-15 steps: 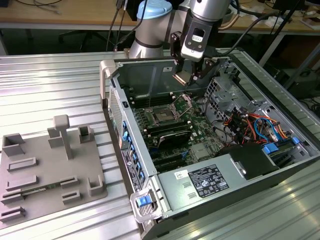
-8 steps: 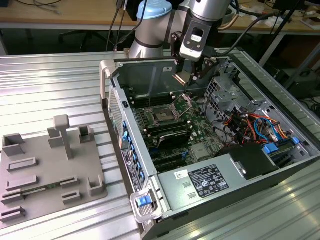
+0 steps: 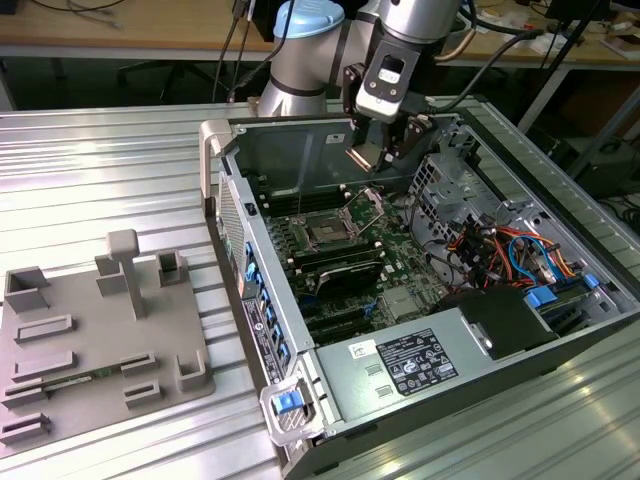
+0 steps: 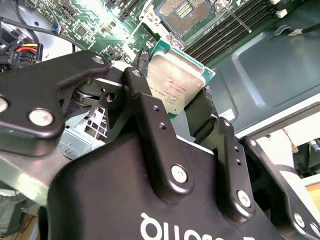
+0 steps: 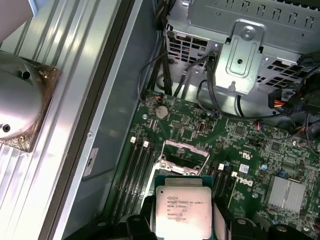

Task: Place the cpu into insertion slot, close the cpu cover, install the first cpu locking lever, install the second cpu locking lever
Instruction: 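Place the cpu into insertion slot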

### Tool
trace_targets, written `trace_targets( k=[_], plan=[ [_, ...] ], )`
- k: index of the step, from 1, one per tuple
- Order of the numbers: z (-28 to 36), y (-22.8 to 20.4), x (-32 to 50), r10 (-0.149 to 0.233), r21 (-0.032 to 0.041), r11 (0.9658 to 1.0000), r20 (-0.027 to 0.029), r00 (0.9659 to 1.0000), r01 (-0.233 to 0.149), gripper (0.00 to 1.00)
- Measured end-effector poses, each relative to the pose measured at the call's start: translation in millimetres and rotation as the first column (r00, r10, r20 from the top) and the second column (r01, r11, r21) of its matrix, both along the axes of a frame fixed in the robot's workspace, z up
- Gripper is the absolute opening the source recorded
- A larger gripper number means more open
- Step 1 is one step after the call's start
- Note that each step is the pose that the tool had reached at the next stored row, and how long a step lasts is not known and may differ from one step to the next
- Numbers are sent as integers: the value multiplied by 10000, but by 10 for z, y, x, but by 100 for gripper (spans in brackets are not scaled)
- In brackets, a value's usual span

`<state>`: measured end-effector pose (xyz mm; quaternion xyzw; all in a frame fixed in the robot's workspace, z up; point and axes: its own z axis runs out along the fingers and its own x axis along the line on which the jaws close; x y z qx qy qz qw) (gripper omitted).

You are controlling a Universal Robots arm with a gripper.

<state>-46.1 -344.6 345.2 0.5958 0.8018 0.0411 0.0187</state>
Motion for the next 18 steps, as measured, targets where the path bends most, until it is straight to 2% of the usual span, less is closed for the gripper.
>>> trace_targets(
  k=[8, 12, 18],
  plan=[
    [-9, 0, 0, -684, 0, 9977, 0, 9977, 684, 55],
    [-13, 0, 0, -1025, 0, 9947, 0, 9947, 1025, 55],
    [-20, 0, 0, -1545, 0, 9880, -1, 9880, 1545, 55]
  ],
)
